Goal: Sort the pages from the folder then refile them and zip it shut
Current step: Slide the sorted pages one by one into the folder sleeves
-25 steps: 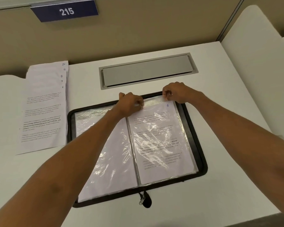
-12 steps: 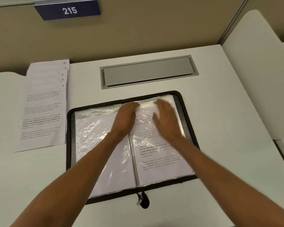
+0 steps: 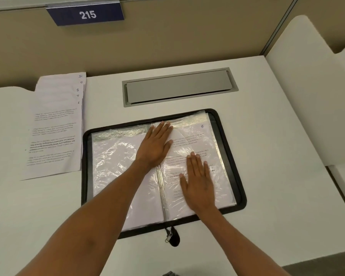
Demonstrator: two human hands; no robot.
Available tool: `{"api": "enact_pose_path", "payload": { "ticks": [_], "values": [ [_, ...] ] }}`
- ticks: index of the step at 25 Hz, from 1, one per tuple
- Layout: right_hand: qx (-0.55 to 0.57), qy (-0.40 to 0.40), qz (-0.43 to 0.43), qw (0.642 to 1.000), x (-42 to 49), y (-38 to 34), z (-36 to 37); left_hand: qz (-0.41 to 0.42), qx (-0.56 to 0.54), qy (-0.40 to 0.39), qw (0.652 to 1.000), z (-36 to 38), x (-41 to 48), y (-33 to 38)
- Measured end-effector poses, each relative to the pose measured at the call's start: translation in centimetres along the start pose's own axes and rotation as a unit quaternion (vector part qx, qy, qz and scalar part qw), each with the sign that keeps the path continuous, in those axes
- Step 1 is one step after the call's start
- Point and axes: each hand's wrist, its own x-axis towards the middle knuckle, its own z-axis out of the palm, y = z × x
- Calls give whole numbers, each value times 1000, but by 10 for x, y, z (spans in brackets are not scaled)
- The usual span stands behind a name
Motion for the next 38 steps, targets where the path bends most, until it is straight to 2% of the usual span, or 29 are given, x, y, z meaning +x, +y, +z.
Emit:
{"api": "enact_pose_path", "payload": {
  "ticks": [5,10,13,21,25,28,30,34,36,38],
  "values": [
    [33,31,40,998,-9,36,-9,0,8,-2,1000,0,-1,0],
    [58,73,130,987,-16,42,-14,-5,5,3,1000,1,-1,0],
    [47,101,146,983,-19,46,-22,-8,4,3,1000,1,-1,0],
    [221,127,229,939,-25,64,-46,-11,-4,12,1000,3,0,-2],
    [182,145,227,946,-30,63,-52,-11,0,-4,1000,1,2,-1],
    [95,172,182,963,-36,58,-59,-8,-10,-17,1000,-3,4,2],
    [84,185,173,964,-39,51,-65,-11,-12,-2,1000,-7,5,8],
    [194,197,153,949,-41,4,-79,-33,-110,70,991,-28,5,27],
    [209,177,115,955,-41,-26,-83,-59,-228,79,969,-43,6,33],
    [214,157,78,961,-42,-56,-83,-93,-336,93,933,-61,5,33]
  ]
}}
